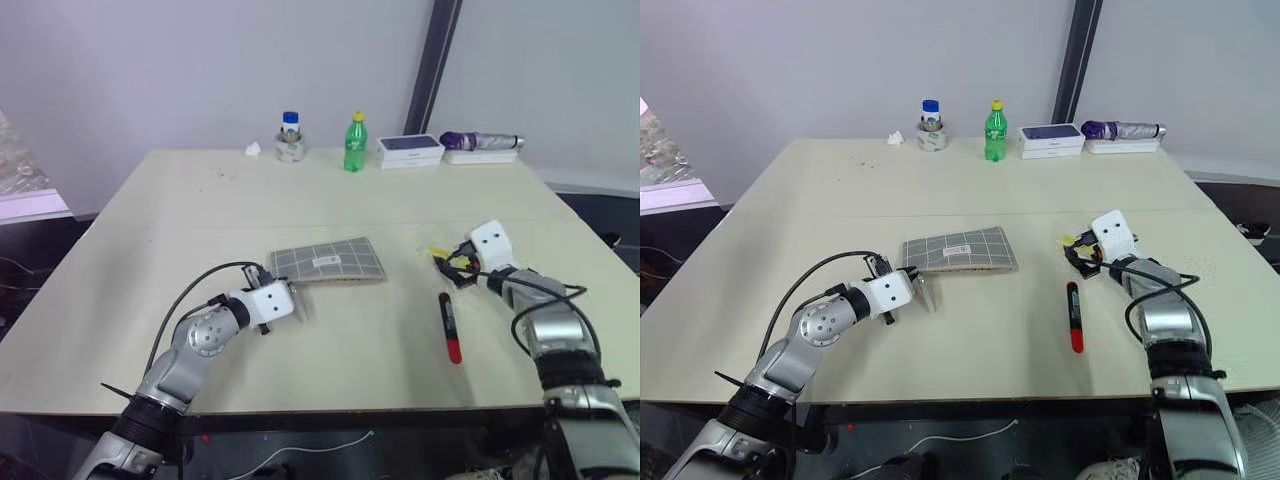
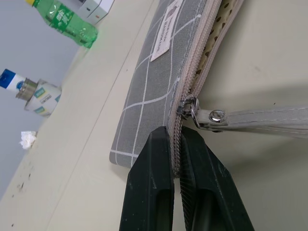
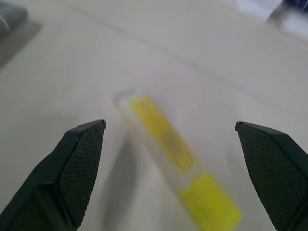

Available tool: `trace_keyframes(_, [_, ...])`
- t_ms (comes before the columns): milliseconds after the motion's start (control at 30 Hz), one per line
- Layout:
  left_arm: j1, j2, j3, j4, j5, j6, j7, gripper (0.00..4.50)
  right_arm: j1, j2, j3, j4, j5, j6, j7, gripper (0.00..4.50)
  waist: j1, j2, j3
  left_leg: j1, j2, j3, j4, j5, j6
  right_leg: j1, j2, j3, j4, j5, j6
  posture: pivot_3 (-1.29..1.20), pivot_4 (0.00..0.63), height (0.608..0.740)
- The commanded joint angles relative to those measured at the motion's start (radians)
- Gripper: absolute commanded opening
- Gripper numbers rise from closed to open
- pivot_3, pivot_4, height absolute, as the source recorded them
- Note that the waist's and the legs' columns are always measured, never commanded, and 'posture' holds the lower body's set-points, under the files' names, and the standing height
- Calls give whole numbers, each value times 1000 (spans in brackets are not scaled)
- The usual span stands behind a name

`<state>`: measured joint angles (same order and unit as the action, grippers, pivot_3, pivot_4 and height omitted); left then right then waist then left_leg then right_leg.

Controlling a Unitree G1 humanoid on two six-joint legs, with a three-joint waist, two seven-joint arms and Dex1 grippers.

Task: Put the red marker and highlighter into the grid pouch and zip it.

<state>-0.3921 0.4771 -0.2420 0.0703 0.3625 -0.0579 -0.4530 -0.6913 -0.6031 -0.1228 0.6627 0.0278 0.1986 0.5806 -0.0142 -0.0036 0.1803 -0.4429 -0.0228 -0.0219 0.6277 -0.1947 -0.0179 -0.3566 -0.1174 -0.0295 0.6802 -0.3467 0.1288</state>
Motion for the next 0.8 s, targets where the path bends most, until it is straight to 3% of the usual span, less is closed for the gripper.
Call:
trace_keyframes(33, [6,9,10,-38,6,-11,7,0,-96,-30,0,173,-1,-72,35,4471,0,0,0,0,0,0,0,0,0,0,0,0,0,0,0,0,150,740])
trace_keyframes(100, [12,12,10,-46,9,-9,8,0,-145,-39,14,274,-19,-108,59,4471,-1,0,0,0,0,0,0,0,0,0,0,0,0,0,0,0,150,740])
trace_keyframes(233, [21,11,10,-58,14,-3,14,0,-270,-38,-19,479,6,-8,66,4471,-1,0,0,0,1,0,0,0,0,0,0,0,0,0,0,0,150,740])
trace_keyframes(267, [20,11,9,-60,17,-3,14,0,-284,-39,-20,507,9,12,78,4240,1,0,0,0,1,0,0,0,0,0,0,0,0,0,0,0,150,740])
trace_keyframes(367, [17,6,8,-64,19,1,13,0,-298,-45,-4,541,-8,20,113,3199,3,0,0,0,1,0,1,0,0,1,0,0,0,0,0,0,150,740])
trace_keyframes(500, [14,4,12,-66,22,2,14,0,-297,-46,8,527,-13,18,154,1028,1,0,0,0,1,0,1,0,0,1,0,0,0,0,0,0,150,740])
trace_keyframes(533, [14,3,13,-67,22,2,15,0,-294,-45,9,516,-11,14,163,891,1,0,0,0,1,0,1,0,0,1,0,0,0,0,0,0,150,740])
trace_keyframes(667, [18,3,13,-69,22,3,15,0,-241,-25,-34,307,77,29,249,906,0,1,0,0,1,0,0,0,0,0,0,0,0,0,0,0,150,740])
trace_keyframes(800, [19,0,5,-66,1,7,-16,0,-4,25,-21,-285,257,205,358,906,2,1,0,-1,2,0,0,0,0,-1,0,0,0,0,0,0,150,740])
